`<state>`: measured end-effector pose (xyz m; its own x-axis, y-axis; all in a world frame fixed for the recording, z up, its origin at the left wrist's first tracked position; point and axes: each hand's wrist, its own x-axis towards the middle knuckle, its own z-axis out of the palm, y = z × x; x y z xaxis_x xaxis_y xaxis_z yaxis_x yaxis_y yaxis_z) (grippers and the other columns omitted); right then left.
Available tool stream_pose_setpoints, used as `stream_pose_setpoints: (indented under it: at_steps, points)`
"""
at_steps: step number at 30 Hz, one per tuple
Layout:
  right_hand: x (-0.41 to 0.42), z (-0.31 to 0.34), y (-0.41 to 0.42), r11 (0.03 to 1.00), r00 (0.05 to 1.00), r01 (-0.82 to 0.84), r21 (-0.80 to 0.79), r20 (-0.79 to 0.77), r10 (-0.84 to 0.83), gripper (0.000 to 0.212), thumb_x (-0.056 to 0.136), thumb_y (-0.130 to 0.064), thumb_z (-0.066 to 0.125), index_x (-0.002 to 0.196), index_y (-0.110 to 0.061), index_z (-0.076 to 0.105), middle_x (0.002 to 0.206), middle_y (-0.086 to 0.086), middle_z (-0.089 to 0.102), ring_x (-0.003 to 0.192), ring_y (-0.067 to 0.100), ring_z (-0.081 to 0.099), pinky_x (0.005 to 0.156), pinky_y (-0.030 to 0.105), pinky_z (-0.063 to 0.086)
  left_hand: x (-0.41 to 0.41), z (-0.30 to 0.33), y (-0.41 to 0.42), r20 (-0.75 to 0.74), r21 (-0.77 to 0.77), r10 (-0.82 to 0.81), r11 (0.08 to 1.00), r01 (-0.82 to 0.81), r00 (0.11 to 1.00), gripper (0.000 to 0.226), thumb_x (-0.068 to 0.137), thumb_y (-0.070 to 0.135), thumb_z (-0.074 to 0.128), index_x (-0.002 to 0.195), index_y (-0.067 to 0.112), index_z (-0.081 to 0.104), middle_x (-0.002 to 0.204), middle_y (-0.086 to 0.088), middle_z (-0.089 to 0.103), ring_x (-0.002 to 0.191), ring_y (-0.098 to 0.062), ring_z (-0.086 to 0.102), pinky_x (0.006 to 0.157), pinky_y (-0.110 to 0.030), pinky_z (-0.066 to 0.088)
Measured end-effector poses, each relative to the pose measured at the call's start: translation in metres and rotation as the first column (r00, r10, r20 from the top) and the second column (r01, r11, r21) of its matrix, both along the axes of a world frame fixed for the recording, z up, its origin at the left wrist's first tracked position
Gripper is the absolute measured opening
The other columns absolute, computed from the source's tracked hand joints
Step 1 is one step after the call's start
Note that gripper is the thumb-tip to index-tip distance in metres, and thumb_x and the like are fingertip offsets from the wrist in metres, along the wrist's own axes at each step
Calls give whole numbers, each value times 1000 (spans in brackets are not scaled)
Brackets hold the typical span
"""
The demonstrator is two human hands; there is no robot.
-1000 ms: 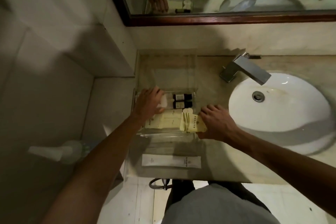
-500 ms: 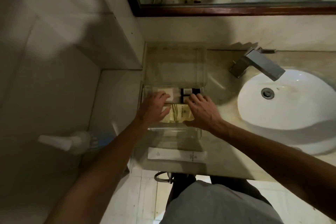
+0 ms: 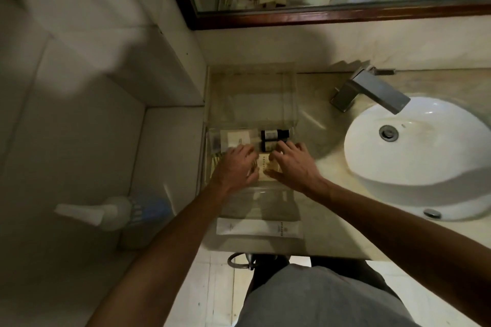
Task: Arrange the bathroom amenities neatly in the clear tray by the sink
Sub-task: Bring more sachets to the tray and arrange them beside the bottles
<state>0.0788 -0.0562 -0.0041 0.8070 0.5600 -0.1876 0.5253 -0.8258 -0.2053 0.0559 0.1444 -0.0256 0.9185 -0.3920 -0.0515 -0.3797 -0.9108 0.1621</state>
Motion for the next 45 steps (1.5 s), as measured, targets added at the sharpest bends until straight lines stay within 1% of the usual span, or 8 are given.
stream_pose_setpoints:
  at_steps: [4,10,16,25,31,35,41,45]
  points:
    - [8,6,0,997,998,44,56,39,-46,35,89,-44,59,117,-24,60,122,4,53,111,21,49,97,43,43,17,6,11,44,-67,184,981,-181,982,45,81,30,67,121,15,56,123,-8,56,111,-26,54,89,-39,46]
    - [6,0,1,999,1000,28,-20,13,-28,50,85,-40,65,129,-21,52,135,11,46,118,26,47,98,46,45,32,11,17,-15,40,154,987,-154,988,60,77,39,71,128,18,47,128,-4,50,115,-23,49,95,-37,42]
    - [15,3,6,997,996,65,28,63,-67,43,85,-37,64,125,-21,57,130,7,48,118,24,45,100,44,40,41,6,17,-105,91,214,974,-205,971,78,68,43,80,132,15,44,125,-5,52,112,-23,47,97,-36,39]
    - [22,8,1,995,992,96,32,77,-98,51,82,-40,67,128,-22,52,130,8,47,118,25,45,105,47,36,40,2,17,-26,30,160,987,-159,987,49,87,31,53,133,15,44,123,-9,49,108,-26,47,94,-37,39]
    - [21,21,-3,977,983,119,177,119,-141,50,85,-36,66,129,-19,52,127,9,50,115,26,47,102,45,38,29,16,12,36,-85,236,969,-233,971,69,77,25,66,139,10,41,121,-13,53,105,-27,49,93,-38,44]
    - [24,36,-3,944,978,72,322,164,-131,52,88,-32,64,135,-18,48,123,10,53,110,25,48,96,39,38,31,33,-1,66,-132,279,954,-269,958,66,70,31,73,128,13,48,112,-11,53,90,-24,52,73,-35,49]
    - [32,50,-11,967,971,27,252,225,-85,54,87,-31,62,137,-14,50,125,14,54,110,28,49,93,42,45,45,44,-11,136,-73,211,976,-203,968,62,68,39,72,121,17,47,108,-7,52,89,-23,49,78,-37,46]
    - [36,55,-21,993,967,70,95,240,-91,67,82,-32,73,139,-11,45,127,17,55,112,33,51,93,47,47,54,53,-12,193,8,145,989,-150,970,66,69,48,73,120,16,50,108,-7,52,89,-21,49,78,-33,42]
